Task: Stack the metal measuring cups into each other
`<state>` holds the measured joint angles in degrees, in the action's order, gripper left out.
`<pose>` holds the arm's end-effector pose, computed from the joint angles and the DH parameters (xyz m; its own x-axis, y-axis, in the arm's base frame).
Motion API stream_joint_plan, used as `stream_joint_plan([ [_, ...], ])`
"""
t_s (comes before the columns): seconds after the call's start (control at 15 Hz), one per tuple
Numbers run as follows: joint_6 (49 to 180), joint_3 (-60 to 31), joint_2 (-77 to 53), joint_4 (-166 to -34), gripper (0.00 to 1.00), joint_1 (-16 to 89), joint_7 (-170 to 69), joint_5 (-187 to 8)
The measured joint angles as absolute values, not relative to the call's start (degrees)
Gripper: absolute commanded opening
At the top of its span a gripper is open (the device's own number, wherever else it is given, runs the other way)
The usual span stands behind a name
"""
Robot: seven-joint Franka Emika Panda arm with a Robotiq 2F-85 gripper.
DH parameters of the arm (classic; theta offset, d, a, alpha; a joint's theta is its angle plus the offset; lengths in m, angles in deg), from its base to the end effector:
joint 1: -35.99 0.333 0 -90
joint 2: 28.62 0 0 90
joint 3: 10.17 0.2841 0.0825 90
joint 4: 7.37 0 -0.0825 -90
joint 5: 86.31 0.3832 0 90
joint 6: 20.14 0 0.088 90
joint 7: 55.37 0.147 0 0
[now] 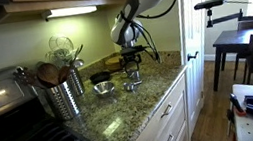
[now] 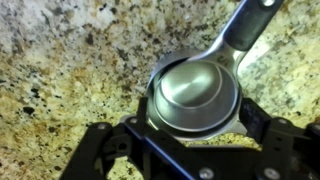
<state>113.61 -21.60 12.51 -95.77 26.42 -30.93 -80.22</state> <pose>0.6576 -0.2326 0.1801 0.6866 -0.7199 0.1011 -0.7241 -0.6897 0.0066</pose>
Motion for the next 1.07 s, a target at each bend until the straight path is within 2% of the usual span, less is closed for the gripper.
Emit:
stream_joint_plan([
  [1.07,104.8,-20.1,10.9,-95.8,1.0,28.0,-33.2,-80.3],
])
